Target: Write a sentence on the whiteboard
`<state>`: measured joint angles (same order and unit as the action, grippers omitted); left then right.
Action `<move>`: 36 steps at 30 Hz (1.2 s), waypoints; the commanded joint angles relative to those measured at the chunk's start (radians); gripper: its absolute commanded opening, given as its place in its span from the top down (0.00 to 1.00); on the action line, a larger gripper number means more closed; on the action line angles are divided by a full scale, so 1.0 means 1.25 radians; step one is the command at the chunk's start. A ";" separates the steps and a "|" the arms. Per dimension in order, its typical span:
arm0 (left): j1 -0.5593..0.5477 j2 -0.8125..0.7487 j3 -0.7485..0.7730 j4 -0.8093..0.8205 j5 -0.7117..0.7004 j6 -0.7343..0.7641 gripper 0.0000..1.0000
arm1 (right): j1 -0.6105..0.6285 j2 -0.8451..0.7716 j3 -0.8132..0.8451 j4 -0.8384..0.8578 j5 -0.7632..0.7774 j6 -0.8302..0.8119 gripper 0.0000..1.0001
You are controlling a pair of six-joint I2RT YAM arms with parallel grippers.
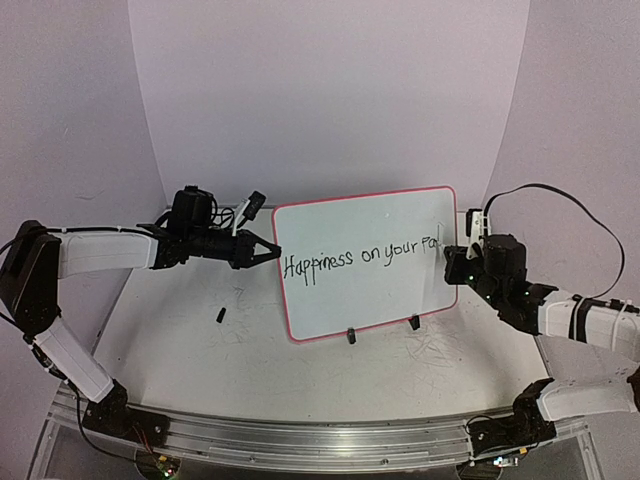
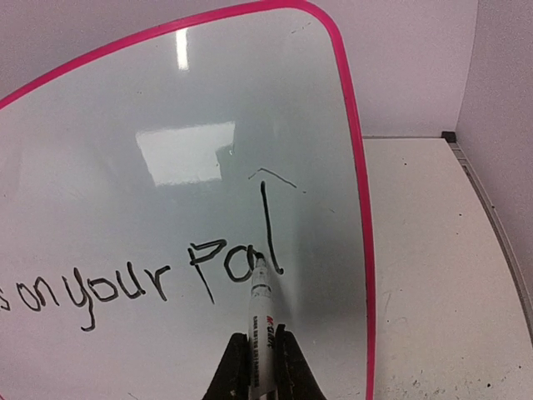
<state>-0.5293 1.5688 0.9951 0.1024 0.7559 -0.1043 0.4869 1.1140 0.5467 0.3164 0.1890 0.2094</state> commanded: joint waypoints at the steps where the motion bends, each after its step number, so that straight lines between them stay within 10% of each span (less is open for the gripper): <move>1: -0.017 -0.028 0.030 -0.017 0.020 0.033 1.00 | -0.003 -0.006 0.032 0.053 0.011 -0.012 1.00; 36: -0.017 -0.024 0.035 -0.018 0.028 0.032 1.00 | -0.017 -0.045 0.021 0.017 0.033 -0.012 1.00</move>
<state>-0.5312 1.5688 0.9951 0.1017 0.7567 -0.1040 0.4831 1.0452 0.5682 0.3380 0.2580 0.2093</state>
